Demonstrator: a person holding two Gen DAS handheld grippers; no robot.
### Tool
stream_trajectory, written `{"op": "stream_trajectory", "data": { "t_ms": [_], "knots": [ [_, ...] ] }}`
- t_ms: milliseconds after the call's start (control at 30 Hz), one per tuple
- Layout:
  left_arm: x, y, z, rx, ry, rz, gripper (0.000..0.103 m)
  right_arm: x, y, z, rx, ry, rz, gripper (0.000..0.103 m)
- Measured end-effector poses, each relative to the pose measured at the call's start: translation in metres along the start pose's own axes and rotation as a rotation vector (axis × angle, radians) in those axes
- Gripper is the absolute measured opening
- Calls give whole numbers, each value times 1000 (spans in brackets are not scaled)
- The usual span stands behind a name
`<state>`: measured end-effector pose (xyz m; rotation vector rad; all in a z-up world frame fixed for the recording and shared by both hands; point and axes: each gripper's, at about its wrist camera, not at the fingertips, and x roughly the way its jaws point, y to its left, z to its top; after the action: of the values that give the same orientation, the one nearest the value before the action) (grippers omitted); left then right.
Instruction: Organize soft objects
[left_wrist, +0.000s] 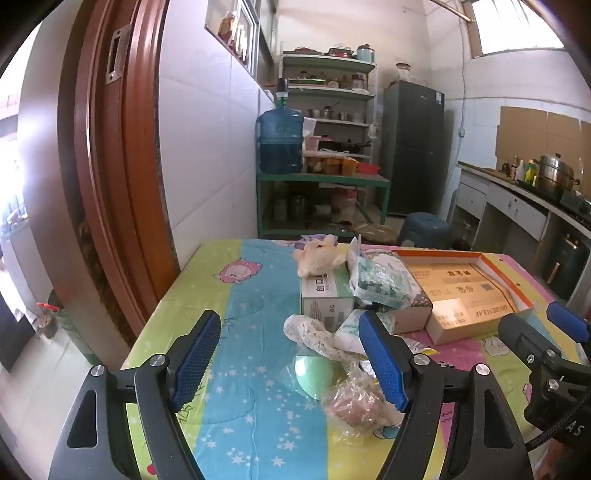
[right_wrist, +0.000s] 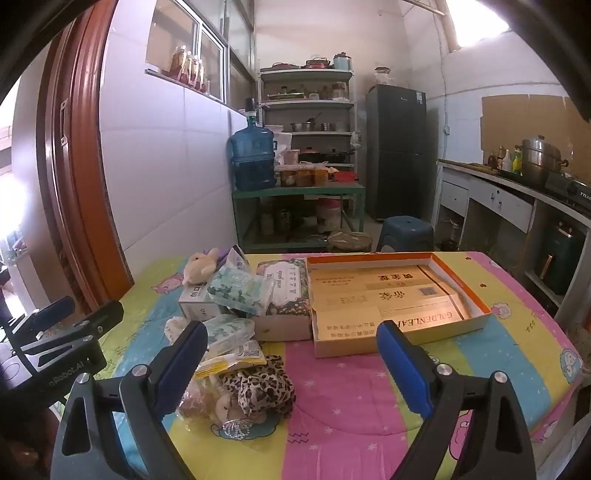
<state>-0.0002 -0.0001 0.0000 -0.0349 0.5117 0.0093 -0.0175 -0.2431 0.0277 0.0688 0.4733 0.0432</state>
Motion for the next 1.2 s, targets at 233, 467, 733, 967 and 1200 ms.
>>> {"op": "stream_trajectory", "data": {
  "t_ms": [233, 467, 733, 967, 1200],
  "knots": [
    [2, 3, 0, -6, 1, -1, 79, 0, 1, -1, 1, 6, 10, 94],
    [1, -1, -1, 3, -2, -1, 79, 1, -1, -2, 6, 12, 21, 94],
    [0, -1, -1, 5, -3, 0, 79, 1, 0, -2, 4, 12, 21, 93],
    [0, -2, -1, 6, -2, 1, 79, 2, 0, -2, 5, 13, 21, 93],
    [0, -2, -1, 8, 1, 3, 79, 2, 2, -3, 3, 16, 24, 93]
  ]
}}
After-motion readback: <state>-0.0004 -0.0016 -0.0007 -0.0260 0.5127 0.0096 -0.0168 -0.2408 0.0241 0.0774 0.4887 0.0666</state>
